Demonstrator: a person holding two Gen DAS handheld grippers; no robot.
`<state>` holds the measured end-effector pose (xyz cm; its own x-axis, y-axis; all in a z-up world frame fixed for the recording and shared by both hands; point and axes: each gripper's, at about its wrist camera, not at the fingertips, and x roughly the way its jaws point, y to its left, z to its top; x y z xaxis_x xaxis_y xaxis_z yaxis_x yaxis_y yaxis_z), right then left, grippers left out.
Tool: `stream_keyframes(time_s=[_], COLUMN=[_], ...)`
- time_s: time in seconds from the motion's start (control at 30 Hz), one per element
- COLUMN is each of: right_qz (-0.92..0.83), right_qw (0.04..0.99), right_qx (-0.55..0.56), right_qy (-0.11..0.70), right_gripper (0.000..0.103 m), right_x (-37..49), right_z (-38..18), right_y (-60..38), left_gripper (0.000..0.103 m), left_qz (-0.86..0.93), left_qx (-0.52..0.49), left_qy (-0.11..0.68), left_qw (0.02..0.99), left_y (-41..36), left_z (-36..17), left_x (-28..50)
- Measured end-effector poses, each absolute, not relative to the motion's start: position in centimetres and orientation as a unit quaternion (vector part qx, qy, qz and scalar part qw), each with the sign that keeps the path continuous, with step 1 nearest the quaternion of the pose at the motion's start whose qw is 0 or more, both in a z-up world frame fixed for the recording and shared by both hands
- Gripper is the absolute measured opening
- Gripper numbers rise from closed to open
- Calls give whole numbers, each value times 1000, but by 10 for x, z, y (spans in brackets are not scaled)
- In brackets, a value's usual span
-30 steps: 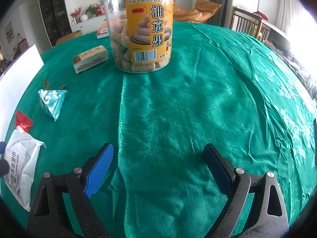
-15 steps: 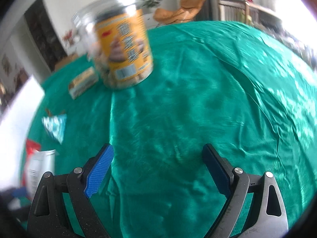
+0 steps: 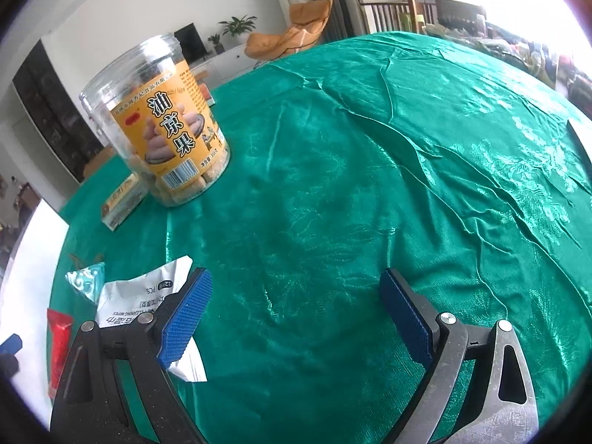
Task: Organize soft objects
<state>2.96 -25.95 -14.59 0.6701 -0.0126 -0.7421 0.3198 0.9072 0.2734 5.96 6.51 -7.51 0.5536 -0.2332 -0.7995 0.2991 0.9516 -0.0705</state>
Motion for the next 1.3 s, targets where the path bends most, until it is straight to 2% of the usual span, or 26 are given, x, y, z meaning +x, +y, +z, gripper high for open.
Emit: stream_keyframes(time_s=[0.23,0.37,0.43,0.5,0.6,1.3], right_qz=[-112,-116,-116,-116,-116,-127], right_qw=[891,890,890,890,890,886], right_qx=[145,134,134,133,133,107], right_qy=[415,420,420,421,421,434], right_gripper=[94,94,94,94,94,94], right_x=[33,34,34,34,35,34], right_z=[-151,-152,-152,-152,-152,-153], right_y=[-253,-250,-250,-250,-249,-244], left_gripper=[88,89,90,93,103,103], left_qz=[-109,-103,-97,-92,-94,-83], left_qx=[49,18,21,33,42,37], left_qy=[477,495,480,477,472,461], left_qw=[871,863,871,873,876,883], left_y=[57,71,73,71,67,65], left_z=[-110,-124,-125,-127,-131,-133], left_x=[69,76,76,80,84,87])
